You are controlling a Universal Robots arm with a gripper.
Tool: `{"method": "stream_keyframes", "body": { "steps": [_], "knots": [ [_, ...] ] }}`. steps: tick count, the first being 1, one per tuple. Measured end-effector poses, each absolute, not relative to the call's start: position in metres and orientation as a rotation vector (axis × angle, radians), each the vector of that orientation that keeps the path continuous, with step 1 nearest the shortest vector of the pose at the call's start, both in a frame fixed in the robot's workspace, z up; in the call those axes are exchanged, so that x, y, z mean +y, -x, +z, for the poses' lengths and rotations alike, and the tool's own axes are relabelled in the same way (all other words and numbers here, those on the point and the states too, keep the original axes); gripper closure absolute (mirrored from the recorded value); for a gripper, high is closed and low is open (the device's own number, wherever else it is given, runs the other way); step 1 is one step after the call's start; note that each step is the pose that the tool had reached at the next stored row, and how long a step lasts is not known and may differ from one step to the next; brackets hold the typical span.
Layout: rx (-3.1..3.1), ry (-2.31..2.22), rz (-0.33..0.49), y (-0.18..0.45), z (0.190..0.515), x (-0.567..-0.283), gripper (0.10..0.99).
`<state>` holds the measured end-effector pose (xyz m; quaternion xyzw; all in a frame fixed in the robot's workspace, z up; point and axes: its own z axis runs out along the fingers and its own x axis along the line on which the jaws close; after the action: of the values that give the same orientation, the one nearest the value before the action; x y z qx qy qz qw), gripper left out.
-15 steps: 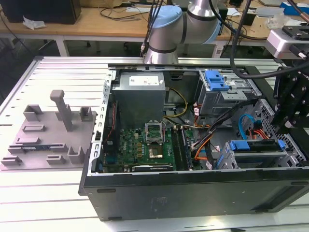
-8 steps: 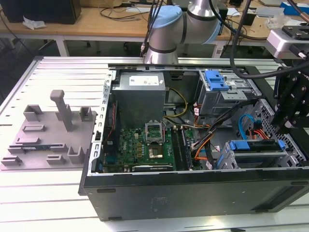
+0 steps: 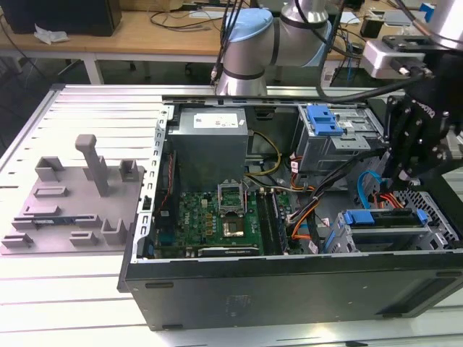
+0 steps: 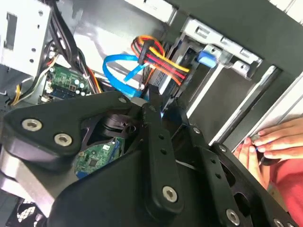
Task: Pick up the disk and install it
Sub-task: 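Insert the second disk wire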
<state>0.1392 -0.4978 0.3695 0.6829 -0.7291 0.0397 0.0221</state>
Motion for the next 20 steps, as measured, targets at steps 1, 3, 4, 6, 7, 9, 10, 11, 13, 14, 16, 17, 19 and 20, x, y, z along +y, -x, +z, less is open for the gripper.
{"method": "stream_keyframes", "body": {
  "steps": [1,3,4,6,7,9,10,11,13,14,16,17,19,20],
  "knots": [
    [-2.259,-2.116,0.123,-0.1376,0.3688,-0.4978,0.780],
    [-2.259,-2.116,0.124,-0.1369,0.3689,-0.4978,0.780],
    [-2.259,-2.116,0.124,-0.1369,0.3688,-0.4978,0.780],
    [-2.260,-2.114,0.124,-0.1369,0.3688,-0.4977,0.780],
    [-2.267,-2.107,0.124,-0.1369,0.3685,-0.4977,0.780],
    [-2.277,-2.095,0.124,-0.1368,0.3681,-0.4977,0.780],
    [-2.281,-2.090,0.124,-0.1368,0.3678,-0.4977,0.780],
    [-2.286,-2.081,0.127,-0.1369,0.3674,-0.4977,0.780],
    [-2.289,-2.073,0.132,-0.1369,0.3663,-0.4975,0.780],
    [-2.290,-2.069,0.135,-0.1369,0.3660,-0.4970,0.780],
    [-2.287,-2.065,0.142,-0.1369,0.3660,-0.4949,0.780],
    [-2.286,-2.064,0.145,-0.1369,0.3660,-0.4940,0.780],
    [-2.282,-2.060,0.153,-0.1369,0.3660,-0.4917,0.780],
    [-2.279,-2.057,0.159,-0.1369,0.3660,-0.4904,0.780]
  ]
}}
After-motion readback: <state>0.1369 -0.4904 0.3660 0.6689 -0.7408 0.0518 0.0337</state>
